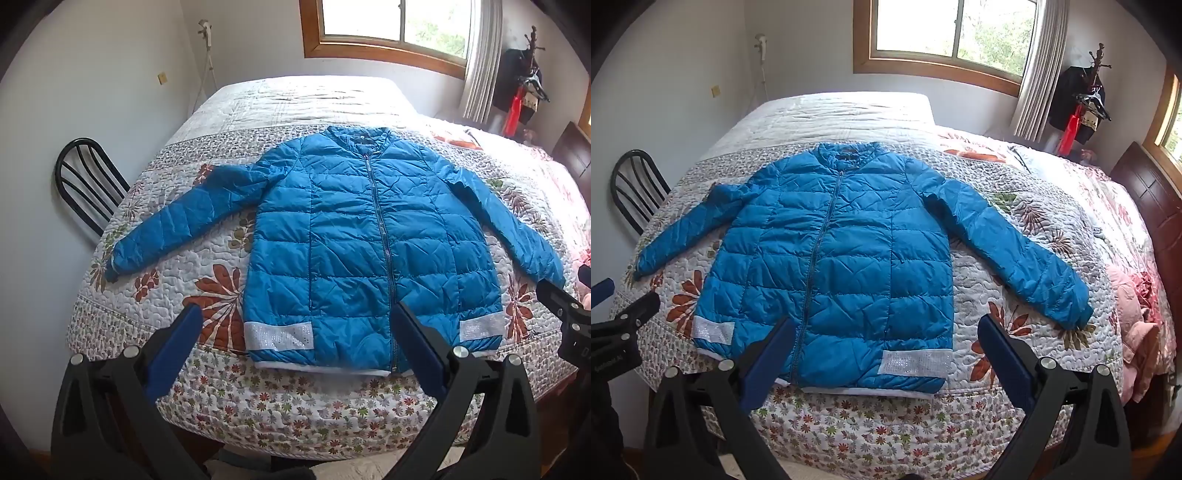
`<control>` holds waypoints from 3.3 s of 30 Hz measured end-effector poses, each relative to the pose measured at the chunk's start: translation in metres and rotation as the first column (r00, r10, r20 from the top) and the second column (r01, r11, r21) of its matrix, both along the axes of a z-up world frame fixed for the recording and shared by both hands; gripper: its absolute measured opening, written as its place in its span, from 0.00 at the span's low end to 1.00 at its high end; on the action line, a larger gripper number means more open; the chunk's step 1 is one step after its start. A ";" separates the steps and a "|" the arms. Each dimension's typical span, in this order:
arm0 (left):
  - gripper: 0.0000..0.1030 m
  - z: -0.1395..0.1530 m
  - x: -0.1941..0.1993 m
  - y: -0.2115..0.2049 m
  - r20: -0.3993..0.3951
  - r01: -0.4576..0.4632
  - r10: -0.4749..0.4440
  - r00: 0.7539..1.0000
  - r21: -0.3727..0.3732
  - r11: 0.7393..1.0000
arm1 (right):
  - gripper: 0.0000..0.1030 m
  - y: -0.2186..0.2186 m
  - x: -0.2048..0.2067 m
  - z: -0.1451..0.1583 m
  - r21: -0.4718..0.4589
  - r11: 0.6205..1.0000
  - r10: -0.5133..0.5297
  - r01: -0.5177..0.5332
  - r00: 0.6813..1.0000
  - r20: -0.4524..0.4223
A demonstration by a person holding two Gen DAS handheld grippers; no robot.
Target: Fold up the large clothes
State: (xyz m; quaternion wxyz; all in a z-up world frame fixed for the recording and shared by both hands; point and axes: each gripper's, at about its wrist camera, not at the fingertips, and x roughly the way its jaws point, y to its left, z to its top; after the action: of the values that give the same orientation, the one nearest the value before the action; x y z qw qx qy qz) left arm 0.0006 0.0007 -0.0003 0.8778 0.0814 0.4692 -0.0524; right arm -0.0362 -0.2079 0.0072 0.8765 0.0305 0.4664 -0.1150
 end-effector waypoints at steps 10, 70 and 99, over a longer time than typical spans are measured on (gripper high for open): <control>0.97 -0.002 0.000 0.007 0.003 0.004 -0.004 1.000 0.000 1.000 | 0.96 -0.002 -0.001 -0.001 -0.005 1.000 0.000 0.000 1.000 0.003; 0.97 0.002 -0.002 0.001 0.013 -0.001 0.001 1.000 0.011 1.000 | 0.96 0.004 0.000 -0.003 -0.005 1.000 0.003 -0.003 1.000 0.002; 0.97 0.000 0.001 0.006 0.002 -0.003 0.003 1.000 0.009 1.000 | 0.96 0.001 0.005 -0.003 0.006 1.000 0.010 -0.010 1.000 0.009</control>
State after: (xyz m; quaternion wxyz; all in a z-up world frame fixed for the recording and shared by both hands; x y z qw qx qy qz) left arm 0.0015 0.0063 0.0001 0.8779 0.0848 0.4687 -0.0491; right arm -0.0312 -0.2068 0.0044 0.8791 0.0312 0.4629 -0.1092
